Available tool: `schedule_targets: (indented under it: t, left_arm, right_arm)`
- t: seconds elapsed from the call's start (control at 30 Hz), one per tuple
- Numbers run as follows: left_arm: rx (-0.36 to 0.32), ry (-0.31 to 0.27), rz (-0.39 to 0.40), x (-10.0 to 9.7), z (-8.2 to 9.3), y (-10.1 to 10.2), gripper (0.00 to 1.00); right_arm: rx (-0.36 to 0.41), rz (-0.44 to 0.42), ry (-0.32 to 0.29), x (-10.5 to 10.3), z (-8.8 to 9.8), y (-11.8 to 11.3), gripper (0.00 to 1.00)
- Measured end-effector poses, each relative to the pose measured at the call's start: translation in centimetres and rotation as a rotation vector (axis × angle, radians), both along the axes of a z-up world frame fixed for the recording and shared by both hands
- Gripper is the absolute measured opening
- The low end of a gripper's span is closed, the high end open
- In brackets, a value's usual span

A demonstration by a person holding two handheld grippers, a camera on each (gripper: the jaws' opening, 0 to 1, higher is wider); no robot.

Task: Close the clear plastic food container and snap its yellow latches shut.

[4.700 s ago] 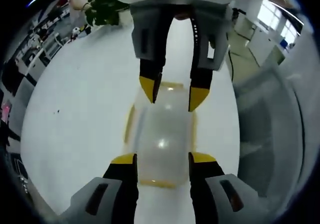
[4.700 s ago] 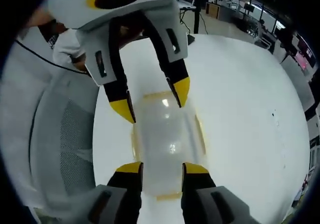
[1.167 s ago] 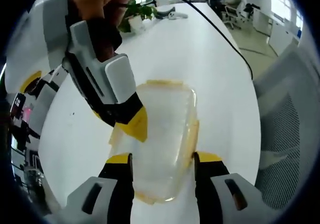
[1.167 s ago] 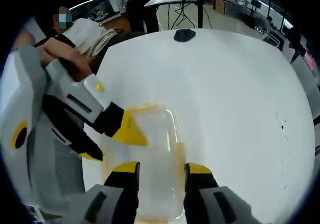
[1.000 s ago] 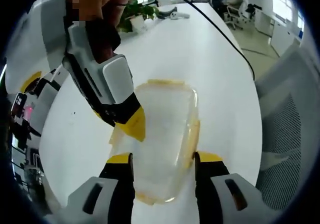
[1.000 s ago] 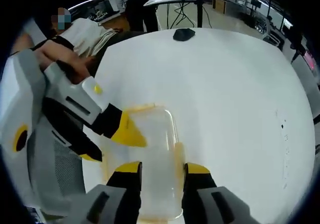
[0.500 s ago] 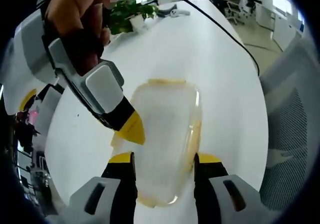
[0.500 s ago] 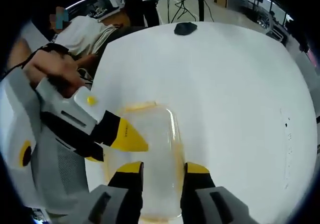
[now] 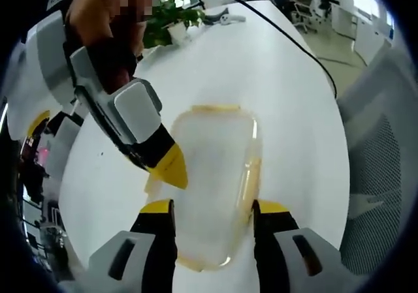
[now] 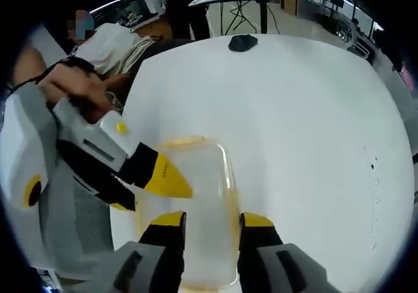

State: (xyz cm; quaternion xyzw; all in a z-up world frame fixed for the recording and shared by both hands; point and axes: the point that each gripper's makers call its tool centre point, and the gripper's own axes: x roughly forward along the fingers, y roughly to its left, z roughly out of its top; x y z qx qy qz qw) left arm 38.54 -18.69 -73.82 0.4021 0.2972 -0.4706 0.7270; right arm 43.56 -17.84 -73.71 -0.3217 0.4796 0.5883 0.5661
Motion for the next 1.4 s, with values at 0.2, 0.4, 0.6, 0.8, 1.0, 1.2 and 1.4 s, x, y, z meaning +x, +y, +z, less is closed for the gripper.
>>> schedule_targets:
  t: [0.2, 0.4, 0.6, 0.8, 1.0, 1.2, 1.4]
  left_arm:
    - [0.0, 0.025, -0.012, 0.0, 0.2, -0.1, 0.44]
    - [-0.016, 0.042, -0.023, 0.0, 0.4, 0.0, 0.45]
    - [-0.018, 0.075, -0.047, -0.4, 0.5, -0.1, 0.45]
    - [-0.028, 0.086, -0.054, -0.2, 1.0, -0.1, 0.51]
    - [-0.015, 0.089, -0.055, 0.1, 1.1, 0.4, 0.55]
    - [-0.005, 0.096, -0.057, 0.4, 1.1, 1.0, 0.6]
    - [-0.008, 0.113, -0.052, 0.6, 1.1, 1.5, 0.65]
  right_arm:
    - [0.011, 0.015, -0.028, 0.0, 0.3, 0.0, 0.29]
    - [0.036, 0.021, -0.044, -0.4, 0.5, -0.1, 0.33]
    - [0.056, 0.022, -0.063, -0.6, 1.0, -0.3, 0.39]
    - [0.05, 0.024, -0.081, -0.8, 1.1, -1.3, 0.45]
    - [0.062, 0.007, -0.093, -1.5, 1.4, -2.2, 0.53]
    - [0.069, -0.001, -0.109, -2.0, 1.5, -3.1, 0.6]
    - [0.067, 0.003, -0.13, -2.5, 1.7, -3.9, 0.65]
